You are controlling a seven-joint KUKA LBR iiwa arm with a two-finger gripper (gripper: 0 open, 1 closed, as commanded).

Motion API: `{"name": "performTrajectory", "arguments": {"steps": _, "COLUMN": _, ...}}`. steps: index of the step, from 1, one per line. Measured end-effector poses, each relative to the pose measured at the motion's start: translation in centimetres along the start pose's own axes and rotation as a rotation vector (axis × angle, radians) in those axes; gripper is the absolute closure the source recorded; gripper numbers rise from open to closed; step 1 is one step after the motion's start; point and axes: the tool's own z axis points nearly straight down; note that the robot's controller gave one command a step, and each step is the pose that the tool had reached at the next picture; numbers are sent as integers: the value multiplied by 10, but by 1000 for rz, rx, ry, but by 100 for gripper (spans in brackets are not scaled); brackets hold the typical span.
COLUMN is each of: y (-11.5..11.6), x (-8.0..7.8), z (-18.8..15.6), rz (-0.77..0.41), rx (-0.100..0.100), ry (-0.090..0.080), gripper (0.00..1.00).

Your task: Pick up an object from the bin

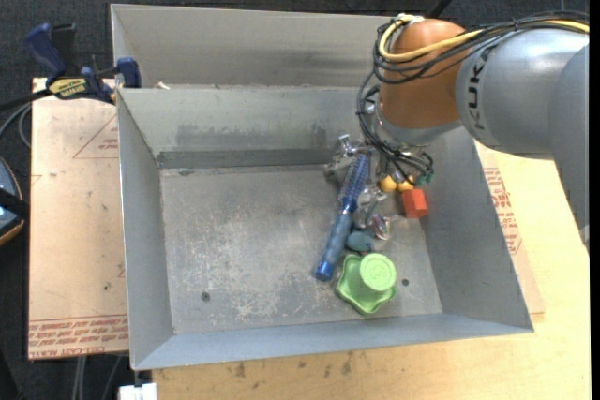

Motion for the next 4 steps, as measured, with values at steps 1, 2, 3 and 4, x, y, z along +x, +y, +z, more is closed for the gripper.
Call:
{"name": "performTrajectory", "arguments": {"steps": 1, "y": 15, "x": -12, "z": -16, "rz": -442, "rx": -2, "ry": 2, "gripper": 0}}
{"name": "performTrajectory", "arguments": {"steps": 2, "y": -6, "x": -3, "z": -25, "rz": -602, "rx": -3, "ry": 4, "gripper": 0}}
{"name": "performTrajectory", "arguments": {"steps": 3, "y": -2, "x": -10, "z": 8, "rz": -879, "rx": 1, "ry": -3, "gripper": 0}}
{"name": "performTrajectory", "arguments": {"steps": 4, "y": -2, "x": -12, "z": 5, "rz": -874, "rx": -3, "ry": 1, "gripper": 0}}
